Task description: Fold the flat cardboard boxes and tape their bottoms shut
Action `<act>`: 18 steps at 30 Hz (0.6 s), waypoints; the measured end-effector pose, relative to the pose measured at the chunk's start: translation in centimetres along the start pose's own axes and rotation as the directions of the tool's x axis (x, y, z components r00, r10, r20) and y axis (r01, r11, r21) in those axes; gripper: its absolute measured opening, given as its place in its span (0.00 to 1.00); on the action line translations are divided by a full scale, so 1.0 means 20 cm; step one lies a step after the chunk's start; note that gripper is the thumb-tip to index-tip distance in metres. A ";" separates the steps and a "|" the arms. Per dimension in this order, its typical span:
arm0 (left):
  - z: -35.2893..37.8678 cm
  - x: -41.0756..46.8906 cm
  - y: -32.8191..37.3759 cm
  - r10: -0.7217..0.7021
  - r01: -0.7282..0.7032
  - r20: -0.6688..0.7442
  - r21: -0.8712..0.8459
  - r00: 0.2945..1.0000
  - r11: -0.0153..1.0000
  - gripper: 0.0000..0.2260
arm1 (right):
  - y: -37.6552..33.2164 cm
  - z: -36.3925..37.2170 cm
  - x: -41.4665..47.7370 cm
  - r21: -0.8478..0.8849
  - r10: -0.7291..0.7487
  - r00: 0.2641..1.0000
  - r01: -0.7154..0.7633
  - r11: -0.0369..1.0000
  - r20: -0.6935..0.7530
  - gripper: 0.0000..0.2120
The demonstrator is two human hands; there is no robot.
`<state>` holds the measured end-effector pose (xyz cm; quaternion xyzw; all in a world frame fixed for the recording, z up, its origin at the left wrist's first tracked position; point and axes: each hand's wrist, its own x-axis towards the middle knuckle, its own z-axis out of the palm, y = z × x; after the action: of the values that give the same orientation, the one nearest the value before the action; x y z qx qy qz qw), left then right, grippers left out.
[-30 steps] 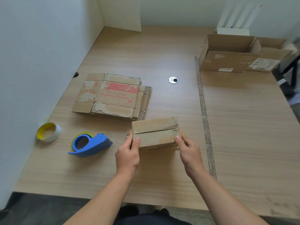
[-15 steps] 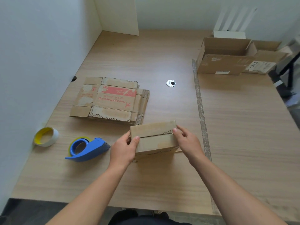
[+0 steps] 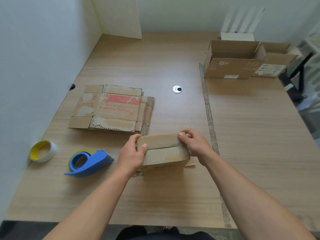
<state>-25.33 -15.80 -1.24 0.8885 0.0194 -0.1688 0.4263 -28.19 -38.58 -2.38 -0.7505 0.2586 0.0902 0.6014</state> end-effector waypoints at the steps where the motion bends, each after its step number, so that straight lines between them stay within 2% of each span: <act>1: -0.01 0.00 0.01 -0.006 0.006 0.013 -0.004 1.000 1.000 0.18 | 0.00 0.00 0.00 -0.011 0.002 1.000 -0.002 1.000 -0.007 0.05; 5: -0.03 0.00 0.02 0.036 -0.036 0.060 0.005 0.998 0.999 0.18 | -0.01 0.01 -0.02 0.148 0.078 0.997 -0.078 0.986 0.006 0.07; 7: -0.03 -0.01 0.02 0.069 -0.069 0.047 0.004 0.997 0.998 0.16 | -0.01 0.01 -0.03 0.175 0.113 0.994 -0.109 0.979 -0.012 0.08; 10: -0.03 -0.04 0.02 0.096 -0.099 -0.052 -0.061 0.994 0.993 0.06 | -0.01 0.02 -0.06 0.186 0.066 0.993 -0.047 0.981 -0.096 0.12; 12: -0.02 -0.08 0.04 0.111 -0.125 -0.128 -0.106 0.986 0.986 0.04 | 0.00 0.02 -0.10 0.205 -0.006 0.990 0.035 0.978 -0.141 0.13; 16: -0.01 -0.12 0.07 0.054 -0.111 -0.177 -0.333 0.983 0.936 0.03 | 0.01 0.01 -0.19 0.375 -0.069 0.988 0.118 0.920 -0.141 0.06; 18: -0.02 -0.13 0.09 0.004 -0.079 -0.166 -0.448 0.986 0.891 0.03 | 0.01 -0.01 -0.21 0.504 -0.060 0.992 0.108 0.857 -0.110 0.17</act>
<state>-27.34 -16.24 1.16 0.7757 0.0732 -0.0784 0.6219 -31.90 -37.69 -0.66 -0.5791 0.2669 -0.0414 0.7692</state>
